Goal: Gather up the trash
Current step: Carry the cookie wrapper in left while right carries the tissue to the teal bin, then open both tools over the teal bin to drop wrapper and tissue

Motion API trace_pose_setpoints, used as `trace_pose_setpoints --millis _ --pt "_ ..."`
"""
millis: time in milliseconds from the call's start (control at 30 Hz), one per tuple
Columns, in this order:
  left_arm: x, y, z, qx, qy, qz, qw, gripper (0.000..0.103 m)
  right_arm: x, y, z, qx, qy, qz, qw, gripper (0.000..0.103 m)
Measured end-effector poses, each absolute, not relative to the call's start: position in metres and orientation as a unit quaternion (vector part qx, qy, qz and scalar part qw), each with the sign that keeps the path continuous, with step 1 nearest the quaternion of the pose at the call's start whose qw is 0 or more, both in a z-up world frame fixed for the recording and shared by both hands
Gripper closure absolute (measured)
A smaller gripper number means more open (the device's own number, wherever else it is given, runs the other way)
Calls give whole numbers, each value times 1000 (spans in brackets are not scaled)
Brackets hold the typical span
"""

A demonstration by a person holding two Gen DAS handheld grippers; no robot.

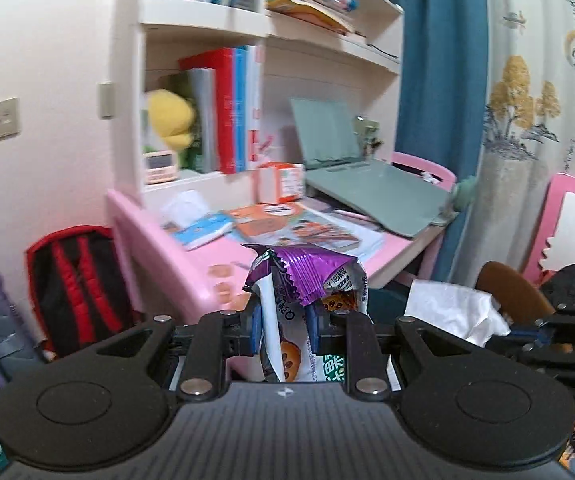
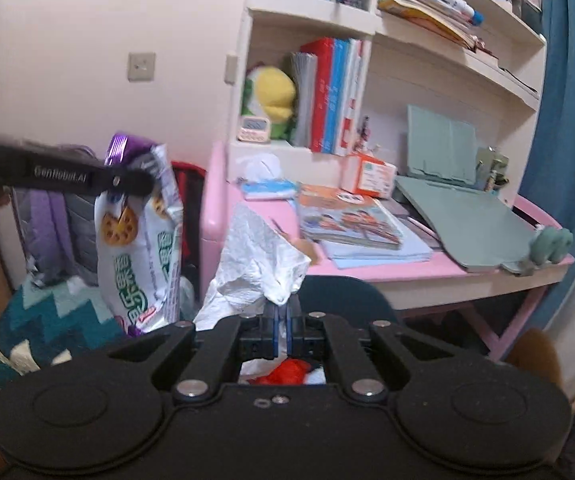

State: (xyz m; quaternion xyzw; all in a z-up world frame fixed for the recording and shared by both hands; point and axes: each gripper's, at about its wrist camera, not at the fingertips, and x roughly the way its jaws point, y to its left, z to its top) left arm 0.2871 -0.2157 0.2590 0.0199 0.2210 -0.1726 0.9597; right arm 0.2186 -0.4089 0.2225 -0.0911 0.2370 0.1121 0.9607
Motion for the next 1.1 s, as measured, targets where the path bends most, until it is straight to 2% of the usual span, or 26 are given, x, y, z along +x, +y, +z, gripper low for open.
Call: trace_pose_setpoints --millis 233,533,933,1100 --pt "322 -281 255 53 236 -193 951 81 246 -441 213 -104 276 77 952 99" --pt "361 -340 190 104 303 -211 923 81 280 -462 167 -100 334 73 934 99" --pt "399 -362 115 154 384 -214 885 81 322 -463 118 -80 398 92 909 99" --pt "407 -359 98 155 404 -217 875 80 333 -462 100 -67 427 96 897 93"
